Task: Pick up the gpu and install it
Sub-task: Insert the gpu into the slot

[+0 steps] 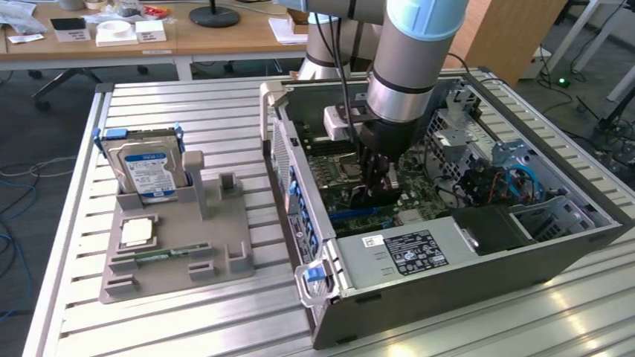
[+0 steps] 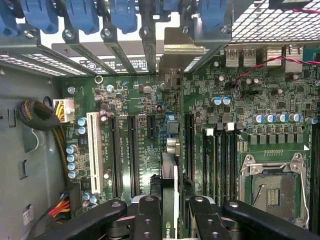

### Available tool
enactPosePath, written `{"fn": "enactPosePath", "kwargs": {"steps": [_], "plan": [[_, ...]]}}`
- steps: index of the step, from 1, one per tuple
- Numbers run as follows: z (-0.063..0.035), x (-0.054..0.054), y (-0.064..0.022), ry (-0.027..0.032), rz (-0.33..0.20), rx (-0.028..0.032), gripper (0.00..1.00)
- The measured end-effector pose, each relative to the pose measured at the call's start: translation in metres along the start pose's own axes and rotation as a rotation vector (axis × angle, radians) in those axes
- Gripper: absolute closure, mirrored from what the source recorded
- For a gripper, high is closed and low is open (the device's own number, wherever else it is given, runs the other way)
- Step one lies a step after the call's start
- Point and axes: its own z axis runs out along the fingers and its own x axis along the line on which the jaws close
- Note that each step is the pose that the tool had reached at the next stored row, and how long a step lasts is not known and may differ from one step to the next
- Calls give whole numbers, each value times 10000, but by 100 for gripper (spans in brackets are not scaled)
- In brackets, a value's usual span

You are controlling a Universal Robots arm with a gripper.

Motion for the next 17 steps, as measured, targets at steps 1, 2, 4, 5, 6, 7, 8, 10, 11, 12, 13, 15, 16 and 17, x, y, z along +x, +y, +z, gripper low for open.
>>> {"fn": "enactPosePath", "kwargs": {"steps": [1, 2, 4, 5, 6, 7, 8, 10, 11, 12, 13, 15, 16, 17], "plan": [[0, 0, 0, -1, 0, 0, 74], [0, 0, 0, -1, 0, 0, 74], [0, 0, 0, -2, 0, 0, 74], [2, 1, 0, -1, 0, 0, 74], [7, 0, 0, -4, 0, 1, 74], [11, 0, 1, -2, 0, 0, 74], [12, 1, 1, 0, 0, 0, 74], [12, 1, 1, 1, -1, -1, 74], [13, 0, 3, 0, 1, 0, 74], [14, 0, 12, -2, 4, 1, 74], [14, 1, 25, -3, 2, 3, 74], [13, 2, 40, -3, 1, 7, 74], [13, 2, 44, -3, 0, 7, 74], [14, 3, 48, -2, 0, 8, 74]]}}
